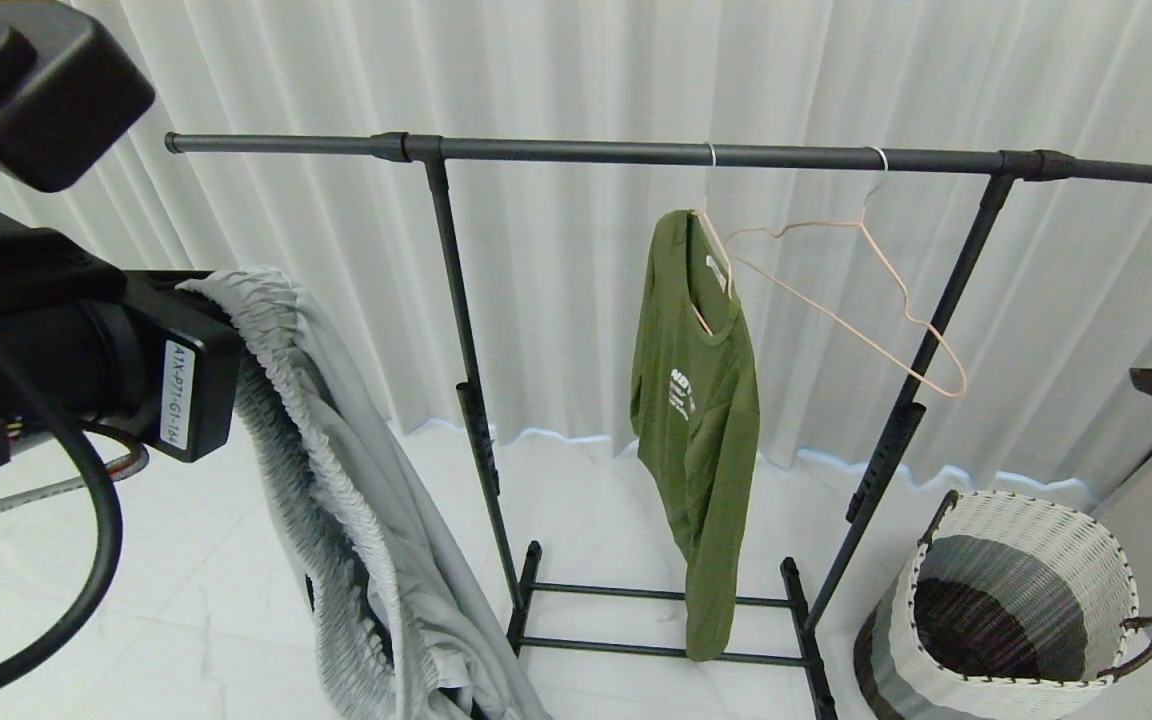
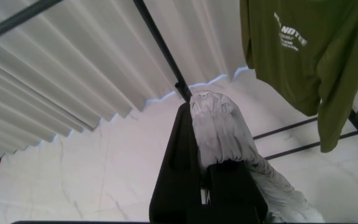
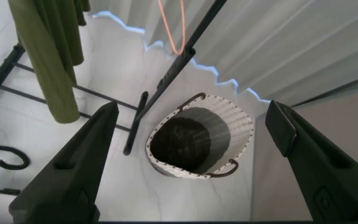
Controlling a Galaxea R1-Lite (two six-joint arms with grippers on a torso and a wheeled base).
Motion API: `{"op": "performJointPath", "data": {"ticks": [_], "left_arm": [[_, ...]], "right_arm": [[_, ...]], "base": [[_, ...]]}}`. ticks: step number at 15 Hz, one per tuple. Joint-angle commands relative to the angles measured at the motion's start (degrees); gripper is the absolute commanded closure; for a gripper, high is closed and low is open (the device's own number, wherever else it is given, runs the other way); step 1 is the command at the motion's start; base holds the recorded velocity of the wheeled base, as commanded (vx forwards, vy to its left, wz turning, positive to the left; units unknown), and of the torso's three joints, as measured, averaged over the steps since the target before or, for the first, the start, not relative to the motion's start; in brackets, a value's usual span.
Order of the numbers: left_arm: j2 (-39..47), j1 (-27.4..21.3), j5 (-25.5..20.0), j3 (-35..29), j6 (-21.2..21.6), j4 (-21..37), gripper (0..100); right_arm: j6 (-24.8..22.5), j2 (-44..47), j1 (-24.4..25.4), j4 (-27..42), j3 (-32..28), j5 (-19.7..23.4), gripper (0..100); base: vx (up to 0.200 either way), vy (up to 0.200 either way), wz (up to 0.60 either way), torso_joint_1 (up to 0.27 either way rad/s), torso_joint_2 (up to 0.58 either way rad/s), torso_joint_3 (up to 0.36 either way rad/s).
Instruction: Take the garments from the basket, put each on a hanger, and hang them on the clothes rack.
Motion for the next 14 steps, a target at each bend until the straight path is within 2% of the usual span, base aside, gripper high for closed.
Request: {"op": "performJointPath", "data": {"ticks": [1,3,6,11,14], "left_arm": [[0.14,0.00,0.09,0.01,-0.01,0.02,100],[0.14,0.00,0.09,0.01,0.08,0.02,100],[0.23,-0.09,0.00,0.19,0.08,0.02,100],[0.23,-0.18,0.00,0.19,0.08,0.02,100],[0.23,-0.18,0.00,0.54,-0.01,0.02,100]], "right_arm": [[-0.05,0.32,0.01,-0.01,0.06,-0.01,0],[-0.23,0.32,0.01,-0.01,0.15,-0.01,0],[-0.32,0.24,0.10,-0.01,0.33,-0.01,0],[-0.32,0.32,0.19,-0.01,0.33,-0.10,0],[-0.32,0.32,0.19,-0.01,0.33,-0.10,0]], "base": [[0.000,0.000,0.00,0.261,-0.55,-0.295],[0.000,0.000,0.00,0.195,-0.42,-0.219],[0.000,0.000,0.00,0.054,-0.10,-0.053],[0.000,-0.200,0.00,0.005,-0.01,-0.006],[0.000,0.000,0.00,0.000,0.00,0.000]]}}
